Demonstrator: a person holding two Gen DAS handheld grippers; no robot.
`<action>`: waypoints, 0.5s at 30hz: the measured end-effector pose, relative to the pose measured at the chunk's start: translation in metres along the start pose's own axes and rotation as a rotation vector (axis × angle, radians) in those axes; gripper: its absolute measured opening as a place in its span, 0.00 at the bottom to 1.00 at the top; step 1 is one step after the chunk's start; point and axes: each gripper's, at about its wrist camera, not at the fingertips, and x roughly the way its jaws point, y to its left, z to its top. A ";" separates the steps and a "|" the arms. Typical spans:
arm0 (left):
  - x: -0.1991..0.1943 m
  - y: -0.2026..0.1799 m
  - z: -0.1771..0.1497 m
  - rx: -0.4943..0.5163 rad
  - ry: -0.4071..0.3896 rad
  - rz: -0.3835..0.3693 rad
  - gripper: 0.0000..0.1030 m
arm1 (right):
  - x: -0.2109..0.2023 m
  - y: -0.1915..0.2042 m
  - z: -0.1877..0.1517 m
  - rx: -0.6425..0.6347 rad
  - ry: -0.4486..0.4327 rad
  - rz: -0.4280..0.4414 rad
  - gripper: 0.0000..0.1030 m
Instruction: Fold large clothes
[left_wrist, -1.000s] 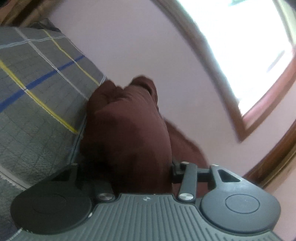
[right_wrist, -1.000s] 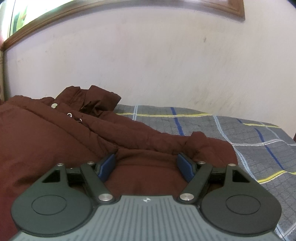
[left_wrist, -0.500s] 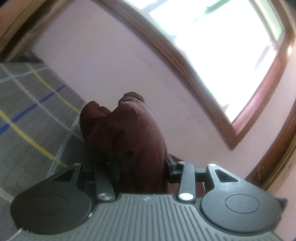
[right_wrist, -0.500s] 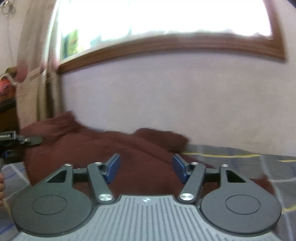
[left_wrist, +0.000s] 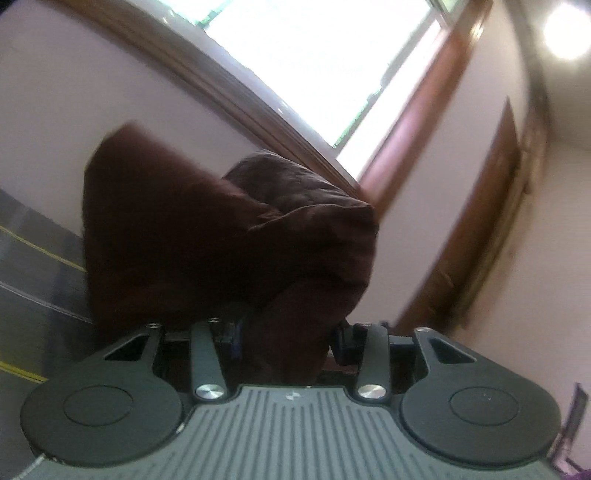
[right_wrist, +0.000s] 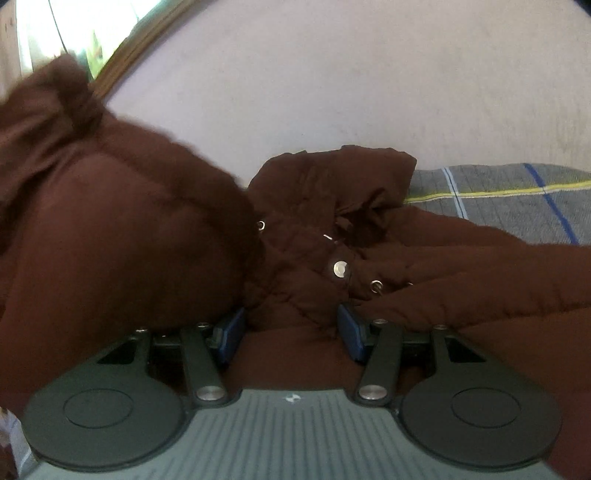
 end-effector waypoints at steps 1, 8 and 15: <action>0.009 -0.002 -0.003 -0.013 0.012 -0.024 0.41 | -0.001 -0.003 0.001 0.009 -0.009 0.010 0.52; 0.064 -0.002 -0.033 -0.120 0.079 -0.209 0.41 | -0.030 -0.043 -0.002 0.179 -0.114 0.166 0.52; 0.108 -0.026 -0.063 -0.132 0.151 -0.361 0.41 | -0.084 -0.085 -0.008 0.279 -0.119 0.189 0.48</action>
